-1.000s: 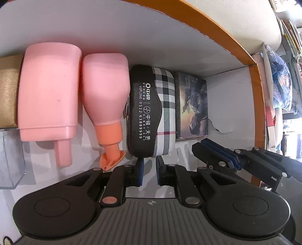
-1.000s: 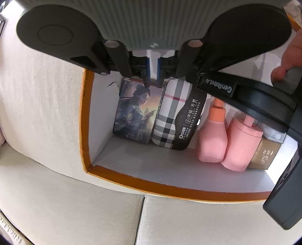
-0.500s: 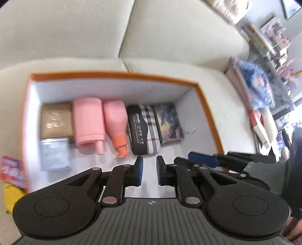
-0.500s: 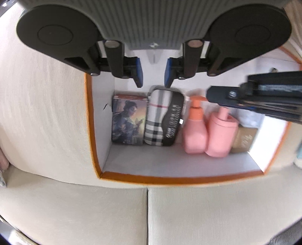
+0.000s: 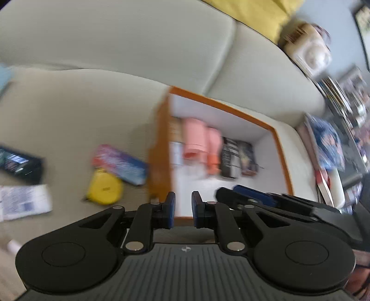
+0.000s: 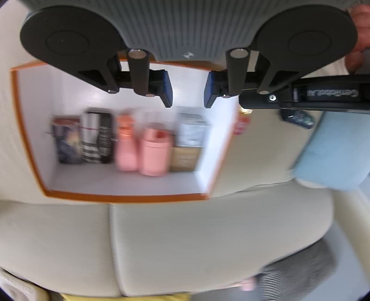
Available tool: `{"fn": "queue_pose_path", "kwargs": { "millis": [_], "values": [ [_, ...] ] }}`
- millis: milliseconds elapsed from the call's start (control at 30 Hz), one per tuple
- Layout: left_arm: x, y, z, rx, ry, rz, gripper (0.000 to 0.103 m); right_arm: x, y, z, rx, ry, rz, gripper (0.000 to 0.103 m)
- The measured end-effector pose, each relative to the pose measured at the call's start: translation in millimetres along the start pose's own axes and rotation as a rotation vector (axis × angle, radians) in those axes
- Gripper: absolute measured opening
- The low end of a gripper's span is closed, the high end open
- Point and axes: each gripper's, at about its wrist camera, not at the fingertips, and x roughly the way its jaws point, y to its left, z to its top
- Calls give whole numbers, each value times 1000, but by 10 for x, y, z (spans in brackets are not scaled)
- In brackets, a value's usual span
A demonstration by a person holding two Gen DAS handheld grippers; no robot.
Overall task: Organize rigid objects
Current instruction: 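Withdraw both tools from the shoebox back toward the remaining pile, then grasp the white Vaseline tube with the left tool while the right tool grasps the dark CLEAR bottle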
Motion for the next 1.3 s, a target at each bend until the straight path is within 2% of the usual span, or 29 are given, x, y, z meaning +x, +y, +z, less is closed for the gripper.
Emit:
{"fn": "queue_pose_path", "kwargs": {
  "millis": [167,300,400,533,700,800,933,1000,1067,1133,1233,1300],
  "values": [
    [-250,652,-6,-147,-28,81,15,53,542,-12,-90,-7,71,31],
    [-285,1146,-94,-279,-29,161,15,284,942,-52,-164,36,91,29],
    [-221,1484,-138,-403,-9,157,20,520,1175,-79,-221,77,101,29],
    [-84,1707,-111,-499,6,197,32,853,1384,-80,-278,137,88,29],
    [154,1908,-107,-600,49,246,34,1211,1548,-48,-319,185,89,29],
    [289,1987,-89,-661,77,272,44,1383,1610,-38,-333,215,111,29],
    [405,2071,-109,-710,85,269,68,1619,1676,-50,-349,265,132,29],
    [408,2135,-132,-746,55,260,68,1726,1694,-69,-356,287,139,29],
    [400,2211,-136,-774,26,268,64,1822,1714,-79,-358,305,151,30],
    [400,2283,-135,-791,21,245,59,1882,1740,-84,-363,311,158,30],
    [348,2287,-123,-753,-23,257,57,1962,1787,-48,-371,311,159,30],
    [299,2286,-109,-712,-57,286,51,1995,1818,-6,-378,305,165,30]
  ]
}}
